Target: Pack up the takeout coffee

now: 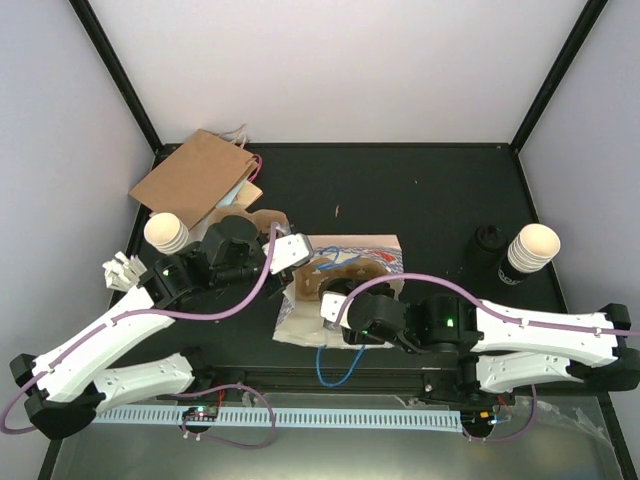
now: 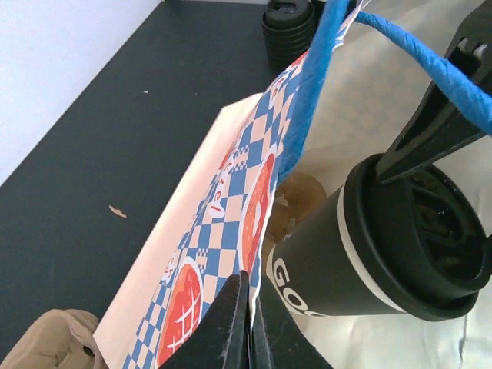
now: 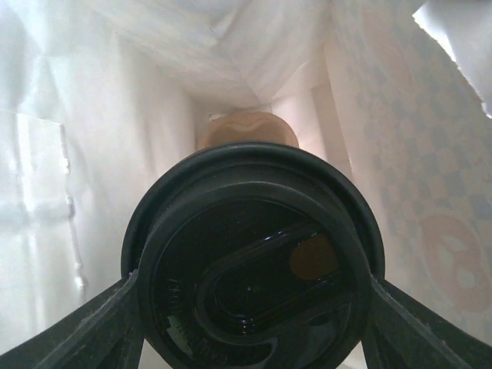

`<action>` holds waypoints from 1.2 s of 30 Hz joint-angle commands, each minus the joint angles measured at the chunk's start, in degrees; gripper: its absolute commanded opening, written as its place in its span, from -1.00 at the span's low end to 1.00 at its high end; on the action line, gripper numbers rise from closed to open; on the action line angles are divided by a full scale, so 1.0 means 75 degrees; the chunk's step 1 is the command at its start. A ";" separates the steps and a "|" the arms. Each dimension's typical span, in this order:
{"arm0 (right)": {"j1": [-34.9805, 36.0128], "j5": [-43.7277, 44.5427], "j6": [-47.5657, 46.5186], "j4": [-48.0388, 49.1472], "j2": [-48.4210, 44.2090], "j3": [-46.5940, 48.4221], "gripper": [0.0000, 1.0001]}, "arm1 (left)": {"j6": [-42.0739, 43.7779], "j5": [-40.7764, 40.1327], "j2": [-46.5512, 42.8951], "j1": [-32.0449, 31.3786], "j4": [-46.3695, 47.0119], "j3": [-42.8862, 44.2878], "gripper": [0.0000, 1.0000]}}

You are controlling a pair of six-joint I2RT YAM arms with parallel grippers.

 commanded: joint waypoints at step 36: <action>0.0937 0.0897 0.0556 0.0324 0.0753 -0.0671 0.17 | -0.0210 0.0736 -0.0394 -0.0150 0.0520 -0.0027 -0.97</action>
